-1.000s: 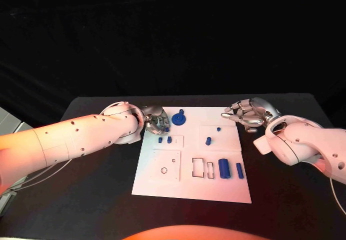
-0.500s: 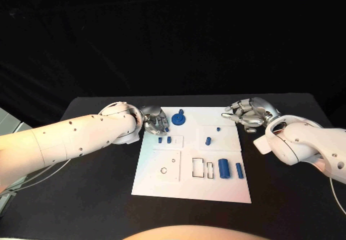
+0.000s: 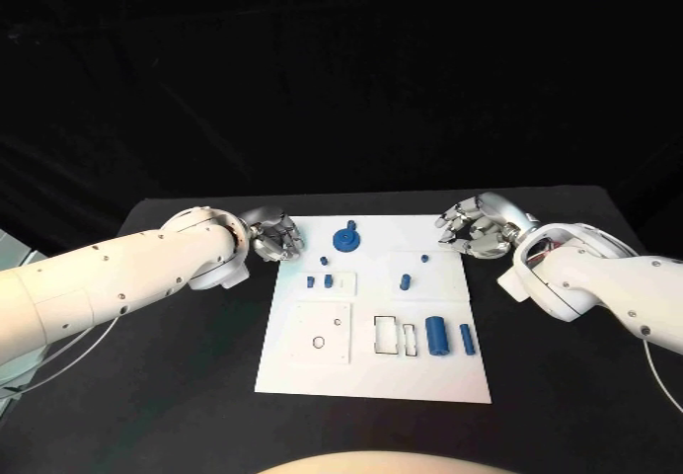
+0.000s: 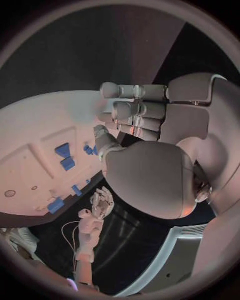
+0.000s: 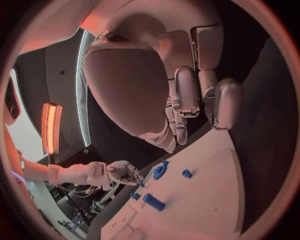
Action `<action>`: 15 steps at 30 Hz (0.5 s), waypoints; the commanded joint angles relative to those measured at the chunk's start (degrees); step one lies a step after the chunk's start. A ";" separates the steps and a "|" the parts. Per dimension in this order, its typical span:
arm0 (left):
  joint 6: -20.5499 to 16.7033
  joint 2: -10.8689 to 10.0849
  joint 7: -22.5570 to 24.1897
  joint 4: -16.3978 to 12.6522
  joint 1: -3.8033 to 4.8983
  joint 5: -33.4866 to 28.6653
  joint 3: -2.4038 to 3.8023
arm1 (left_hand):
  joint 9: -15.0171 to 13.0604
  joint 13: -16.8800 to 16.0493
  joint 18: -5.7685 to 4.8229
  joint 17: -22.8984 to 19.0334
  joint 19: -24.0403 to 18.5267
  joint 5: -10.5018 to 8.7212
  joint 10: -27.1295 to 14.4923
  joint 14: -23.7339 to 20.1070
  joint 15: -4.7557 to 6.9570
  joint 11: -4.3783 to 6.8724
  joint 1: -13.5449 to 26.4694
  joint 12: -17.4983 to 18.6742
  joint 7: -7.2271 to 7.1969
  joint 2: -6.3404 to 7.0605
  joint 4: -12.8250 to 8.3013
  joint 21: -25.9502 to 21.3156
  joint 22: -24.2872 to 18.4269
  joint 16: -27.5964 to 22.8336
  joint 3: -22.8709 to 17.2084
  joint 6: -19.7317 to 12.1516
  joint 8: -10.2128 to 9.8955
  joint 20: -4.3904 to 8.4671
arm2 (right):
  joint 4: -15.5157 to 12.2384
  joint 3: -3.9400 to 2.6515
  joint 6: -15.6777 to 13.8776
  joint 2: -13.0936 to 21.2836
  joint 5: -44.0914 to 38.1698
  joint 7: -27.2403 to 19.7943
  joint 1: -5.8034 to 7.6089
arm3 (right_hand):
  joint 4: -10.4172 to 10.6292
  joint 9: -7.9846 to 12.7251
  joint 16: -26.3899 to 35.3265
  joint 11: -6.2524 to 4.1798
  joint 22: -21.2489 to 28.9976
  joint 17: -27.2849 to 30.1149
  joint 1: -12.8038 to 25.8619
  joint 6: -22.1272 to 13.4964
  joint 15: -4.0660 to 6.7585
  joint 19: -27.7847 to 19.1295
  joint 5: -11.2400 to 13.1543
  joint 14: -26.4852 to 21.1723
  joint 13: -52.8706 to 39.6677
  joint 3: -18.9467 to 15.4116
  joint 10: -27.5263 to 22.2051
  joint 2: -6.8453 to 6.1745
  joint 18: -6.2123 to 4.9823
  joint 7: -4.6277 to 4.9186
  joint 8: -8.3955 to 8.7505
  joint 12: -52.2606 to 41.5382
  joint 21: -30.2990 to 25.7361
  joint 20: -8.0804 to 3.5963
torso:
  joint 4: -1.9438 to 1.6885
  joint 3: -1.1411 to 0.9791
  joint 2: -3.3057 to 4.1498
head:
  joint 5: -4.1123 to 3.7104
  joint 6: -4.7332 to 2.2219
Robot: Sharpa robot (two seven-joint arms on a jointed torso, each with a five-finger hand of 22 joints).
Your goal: Assemble the parts on the task board
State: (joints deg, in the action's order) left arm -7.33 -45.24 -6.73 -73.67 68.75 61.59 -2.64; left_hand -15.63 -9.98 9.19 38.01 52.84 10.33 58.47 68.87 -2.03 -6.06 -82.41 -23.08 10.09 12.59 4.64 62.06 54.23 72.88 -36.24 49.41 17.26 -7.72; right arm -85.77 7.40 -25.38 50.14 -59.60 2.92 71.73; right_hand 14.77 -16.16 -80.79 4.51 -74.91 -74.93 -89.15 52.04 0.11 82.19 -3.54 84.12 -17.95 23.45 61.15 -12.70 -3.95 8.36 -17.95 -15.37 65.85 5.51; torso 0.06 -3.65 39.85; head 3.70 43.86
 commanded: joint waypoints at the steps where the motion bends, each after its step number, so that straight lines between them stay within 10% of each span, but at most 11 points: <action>1: -5.77 -1.20 5.76 -0.46 0.07 -11.75 0.10 | -0.02 -0.20 1.14 -3.03 -2.51 0.21 -0.24 -1.92 -0.08 -0.23 -0.70 -0.50 0.13 -0.02 -0.49 -1.68 -1.94 -1.75 -0.74 0.51 0.30 -0.11 | 0.54 -0.01 5.48 -0.88 -18.91 3.01 0.07 | -0.42 0.06 -0.42 0.17 -4.78 -2.67 0.79 0.61 -0.21 0.55 0.13 2.74 1.85 1.49 0.20 -0.95 -0.40 -0.15 0.43 1.86 0.21 0.12 | 0.05 -0.02 0.17 | -0.47 -0.23; 15: -2.10 -7.46 24.84 -6.75 0.08 -39.84 0.19 | 0.43 -0.23 1.29 -13.57 -8.37 -0.09 -4.85 -12.90 -1.75 -1.43 3.76 -2.10 0.66 1.73 1.22 -14.46 -9.79 -15.59 6.05 -1.25 0.75 -2.49 | 2.63 0.49 10.64 -5.96 -35.96 8.50 -0.16 | -1.41 0.10 -0.47 1.10 -5.02 -2.65 3.09 1.57 -1.12 0.72 0.13 2.89 5.38 3.12 -0.11 -2.70 -0.37 0.56 0.98 5.42 0.22 0.35 | -0.33 0.00 0.38 | -1.46 -0.15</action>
State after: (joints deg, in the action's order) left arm -11.42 -52.52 11.36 -79.75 68.79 32.25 -2.51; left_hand -15.12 -10.20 9.71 24.50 44.21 10.33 53.33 56.39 -3.81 -7.48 -78.69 -24.97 10.84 14.64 5.93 47.82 44.61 57.42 -30.51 48.22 17.79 -10.29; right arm -83.24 7.88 -18.25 44.34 -88.98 8.84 71.63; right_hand 13.44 -16.11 -80.98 5.56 -74.91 -74.92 -86.42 53.45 -0.62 82.69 -3.54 83.81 -12.62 26.21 60.70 -15.42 -3.95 8.79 -17.28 -10.18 66.01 5.85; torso -0.12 -3.70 40.13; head 2.41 43.61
